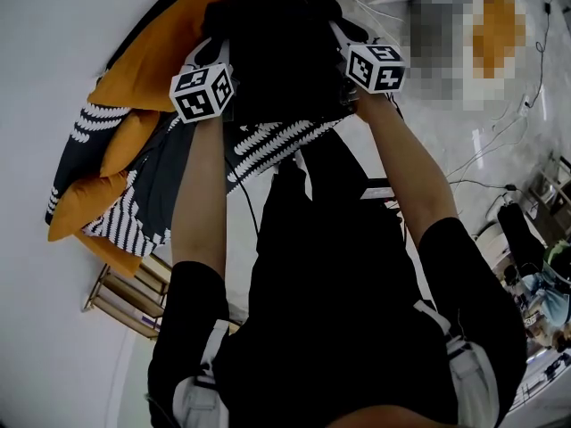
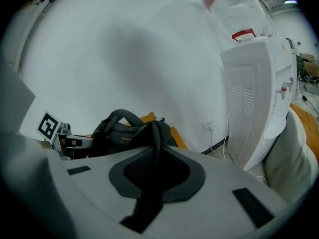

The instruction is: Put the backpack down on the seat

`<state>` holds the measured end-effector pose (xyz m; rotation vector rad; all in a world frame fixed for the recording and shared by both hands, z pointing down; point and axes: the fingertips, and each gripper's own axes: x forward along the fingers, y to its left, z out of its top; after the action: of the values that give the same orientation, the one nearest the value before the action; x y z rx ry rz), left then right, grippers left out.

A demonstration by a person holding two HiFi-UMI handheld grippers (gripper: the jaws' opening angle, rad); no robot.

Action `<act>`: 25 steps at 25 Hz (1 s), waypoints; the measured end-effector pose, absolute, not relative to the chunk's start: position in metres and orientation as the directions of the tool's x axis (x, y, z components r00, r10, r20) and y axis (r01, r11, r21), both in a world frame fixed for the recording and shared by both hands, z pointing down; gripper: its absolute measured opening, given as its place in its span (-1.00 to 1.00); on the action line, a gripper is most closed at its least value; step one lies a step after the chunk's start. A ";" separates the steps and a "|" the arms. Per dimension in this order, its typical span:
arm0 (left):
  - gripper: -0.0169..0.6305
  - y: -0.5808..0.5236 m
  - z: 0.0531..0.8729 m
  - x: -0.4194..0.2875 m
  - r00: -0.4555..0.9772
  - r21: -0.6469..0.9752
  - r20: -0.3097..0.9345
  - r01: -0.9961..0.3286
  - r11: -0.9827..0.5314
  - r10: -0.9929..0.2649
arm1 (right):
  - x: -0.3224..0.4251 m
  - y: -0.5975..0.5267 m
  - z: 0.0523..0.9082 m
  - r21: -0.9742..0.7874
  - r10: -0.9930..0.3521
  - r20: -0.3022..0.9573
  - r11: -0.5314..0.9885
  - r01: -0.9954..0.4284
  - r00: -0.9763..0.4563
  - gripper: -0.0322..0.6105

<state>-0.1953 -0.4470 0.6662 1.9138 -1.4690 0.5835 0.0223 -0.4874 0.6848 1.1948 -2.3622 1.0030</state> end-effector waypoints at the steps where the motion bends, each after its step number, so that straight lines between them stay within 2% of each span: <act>1: -0.81 -0.447 0.668 -0.195 0.272 0.223 0.691 -0.961 -0.161 -0.670 | 0.023 -0.487 0.686 -0.445 -0.576 0.549 0.412 -0.795 -0.606 -0.73; 11: -0.78 -0.431 0.679 -0.193 0.269 0.233 0.728 -0.962 -0.142 -0.630 | 0.024 -0.474 0.693 -0.455 -0.538 0.570 0.422 -0.784 -0.621 -0.72; 15: -0.61 -0.422 0.679 -0.197 0.256 0.217 0.743 -0.966 -0.139 -0.619 | 0.028 -0.467 0.693 -0.453 -0.516 0.586 0.431 -0.781 -0.624 -0.60; 19: -0.51 -0.411 0.671 -0.207 0.235 0.190 0.748 -0.972 -0.139 -0.620 | 0.034 -0.458 0.685 -0.436 -0.515 0.596 0.437 -0.787 -0.616 -0.47; 25: -0.51 -0.396 0.653 -0.219 0.209 0.171 0.729 -0.978 -0.123 -0.652 | 0.053 -0.446 0.650 -0.424 -0.584 0.554 0.414 -0.805 -0.593 -0.46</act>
<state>-0.2190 -0.3961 0.6526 1.8516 -1.5118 0.6566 0.0528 -0.4461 0.6496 1.2013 -2.3541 0.9698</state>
